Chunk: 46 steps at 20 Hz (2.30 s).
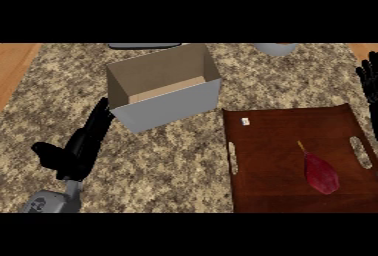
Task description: Pick the pear from the tray and place it in the cardboard box
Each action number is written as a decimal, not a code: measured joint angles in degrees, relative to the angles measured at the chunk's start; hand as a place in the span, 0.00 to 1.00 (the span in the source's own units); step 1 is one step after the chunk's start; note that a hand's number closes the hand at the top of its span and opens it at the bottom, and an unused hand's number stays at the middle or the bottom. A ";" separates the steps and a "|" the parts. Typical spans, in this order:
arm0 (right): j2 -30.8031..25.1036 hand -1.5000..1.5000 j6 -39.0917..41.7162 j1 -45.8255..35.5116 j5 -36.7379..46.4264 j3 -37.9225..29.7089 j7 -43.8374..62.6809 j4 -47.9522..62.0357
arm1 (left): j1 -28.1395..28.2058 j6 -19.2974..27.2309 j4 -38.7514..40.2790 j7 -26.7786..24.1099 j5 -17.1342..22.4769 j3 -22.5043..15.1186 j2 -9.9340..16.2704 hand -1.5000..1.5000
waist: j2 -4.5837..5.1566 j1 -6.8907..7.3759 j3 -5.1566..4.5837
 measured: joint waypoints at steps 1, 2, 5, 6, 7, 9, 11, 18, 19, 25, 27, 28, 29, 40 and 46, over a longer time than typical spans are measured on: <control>0.68 0.00 0.59 0.35 -0.87 -0.47 -0.77 0.47 | 0.37 0.45 -0.24 0.07 -0.89 -0.04 0.32 0.50 | -0.01 0.21 -0.27; 1.51 0.00 1.57 0.14 -2.15 -0.69 -1.24 1.15 | 0.17 0.97 0.01 0.24 -1.88 0.22 0.98 0.50 | 0.02 0.42 -0.47; 3.05 0.00 6.35 -2.65 -9.78 -3.22 -0.22 3.26 | 0.74 2.94 0.90 0.12 -5.46 1.19 4.12 0.50 | 0.12 1.40 -0.76; 3.78 0.00 8.23 -3.19 -12.78 -4.15 -0.03 3.87 | 0.98 4.10 1.25 0.23 -7.06 1.41 5.23 0.50 | 0.12 1.60 -0.79; 0.63 1.00 7.93 -2.32 -8.84 -3.02 0.78 4.64 | 1.08 4.35 1.40 0.41 -7.67 1.51 5.92 0.50 | 0.42 1.81 -1.11; 0.05 0.00 5.01 -1.28 -5.43 -2.46 2.37 7.88 | 1.11 5.37 1.62 1.56 -9.14 1.31 6.71 0.50 | 0.51 1.95 -1.17; 2.94 0.00 2.62 -1.15 -6.80 -3.93 2.64 11.21 | 1.68 6.96 1.62 2.18 -10.92 0.69 6.59 0.50 | 0.45 1.89 -1.14; 2.55 0.00 9.86 -0.22 -8.43 -6.93 -3.48 20.15 | 5.04 8.35 -0.82 3.75 -14.26 0.82 6.44 0.50 | 0.18 1.37 -1.19; 0.84 0.00 11.88 0.36 -7.53 -6.52 -4.11 20.86 | 5.01 8.50 -0.88 3.88 -14.50 0.86 6.34 0.50 | 0.17 1.31 -1.20; -11.53 0.00 21.52 0.94 0.81 -1.38 -3.15 21.44 | 5.27 8.43 -1.47 4.46 -14.89 1.16 6.42 0.50 | 0.12 1.45 -1.27; -14.95 0.00 25.53 0.65 3.35 1.06 -2.47 21.39 | 5.36 8.19 -1.63 4.62 -15.01 1.10 6.49 0.50 | 0.15 1.62 -1.27; -16.56 0.00 27.57 0.61 4.67 2.48 -2.00 21.17 | 5.37 8.22 -1.98 4.96 -15.21 1.04 6.63 0.50 | 0.14 1.73 -1.29; -18.04 0.00 29.68 0.19 5.64 3.66 -1.31 20.88 | 5.02 8.41 -1.53 4.94 -15.46 1.08 6.39 0.50 | 0.16 1.67 -1.29; -19.21 0.00 40.81 0.77 11.76 11.11 10.10 10.97 | 5.22 6.45 -0.98 4.95 -16.45 3.50 5.36 0.50 | -0.03 0.93 -1.31; -15.13 0.00 40.03 2.03 16.63 10.46 14.14 9.86 | 5.81 5.62 -2.55 6.49 -18.45 4.83 3.85 0.50 | -0.01 0.94 -1.28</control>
